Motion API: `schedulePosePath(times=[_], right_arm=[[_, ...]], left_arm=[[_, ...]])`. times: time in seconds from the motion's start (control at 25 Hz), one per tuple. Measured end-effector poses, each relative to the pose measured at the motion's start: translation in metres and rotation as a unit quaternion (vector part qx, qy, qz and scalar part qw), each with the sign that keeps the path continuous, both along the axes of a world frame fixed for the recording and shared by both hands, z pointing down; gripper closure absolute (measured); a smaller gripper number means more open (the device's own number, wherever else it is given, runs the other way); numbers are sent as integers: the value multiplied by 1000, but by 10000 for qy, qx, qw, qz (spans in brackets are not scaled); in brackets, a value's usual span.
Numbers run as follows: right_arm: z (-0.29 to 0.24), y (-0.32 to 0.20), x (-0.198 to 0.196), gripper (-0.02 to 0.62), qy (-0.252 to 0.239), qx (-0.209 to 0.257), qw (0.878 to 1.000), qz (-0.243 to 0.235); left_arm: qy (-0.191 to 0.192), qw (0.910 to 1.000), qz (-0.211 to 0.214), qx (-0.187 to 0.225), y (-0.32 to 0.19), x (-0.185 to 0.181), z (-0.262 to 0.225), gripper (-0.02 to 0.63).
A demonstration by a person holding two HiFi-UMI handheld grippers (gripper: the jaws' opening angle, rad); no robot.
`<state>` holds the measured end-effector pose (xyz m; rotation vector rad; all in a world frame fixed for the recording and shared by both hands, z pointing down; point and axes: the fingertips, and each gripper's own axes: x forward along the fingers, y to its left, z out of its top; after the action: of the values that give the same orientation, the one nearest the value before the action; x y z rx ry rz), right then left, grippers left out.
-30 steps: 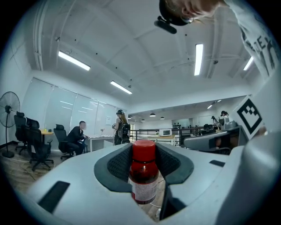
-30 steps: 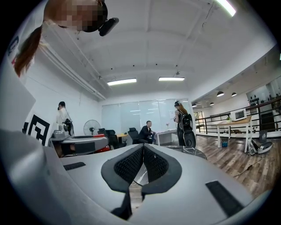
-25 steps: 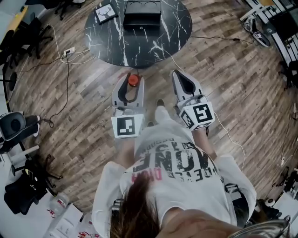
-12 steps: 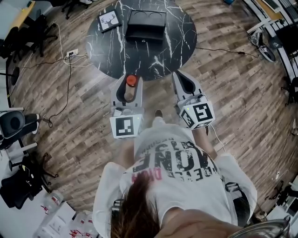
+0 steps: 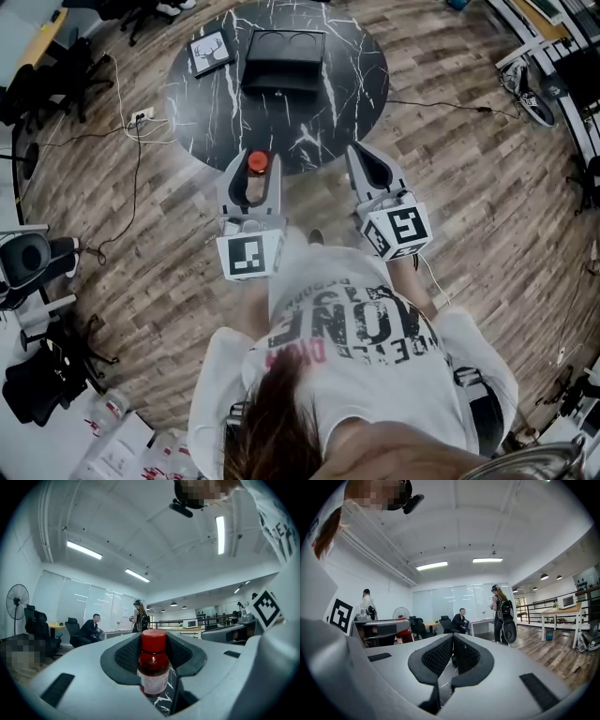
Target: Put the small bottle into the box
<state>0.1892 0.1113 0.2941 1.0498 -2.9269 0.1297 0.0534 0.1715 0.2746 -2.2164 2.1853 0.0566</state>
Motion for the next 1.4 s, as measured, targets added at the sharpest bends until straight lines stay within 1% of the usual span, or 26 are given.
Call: schedulePosePath(times=[0.16,0.4,0.6,0.76,0.88,1.12,1.4], right_arm=[[-1,0,5,594,-36,2,10000,29],[2,0,5,594,-40,-39,10000,16],[6,-4,-2,594,1,-100,9999,-10],[10,-15,-13,594,17,-155,9999,-11],[13,-29,-26,594,45,-213,9998,30],[12,-67,-55,594,87,-227,9995,209],[6,-114,-93,594,92,-167,9975,683]], left_arm=[[-56,10000,21,5,0,4,-4,457],[-43,10000,14,76,-1,4,-9,457],[-8,10000,8,26,-4,-2,-4,457],[54,10000,6,-16,-15,-14,0,457],[85,9999,46,-74,-31,-28,3,457],[119,9996,256,-83,-79,-60,1,457],[113,9966,815,12,-139,-98,-6,457]])
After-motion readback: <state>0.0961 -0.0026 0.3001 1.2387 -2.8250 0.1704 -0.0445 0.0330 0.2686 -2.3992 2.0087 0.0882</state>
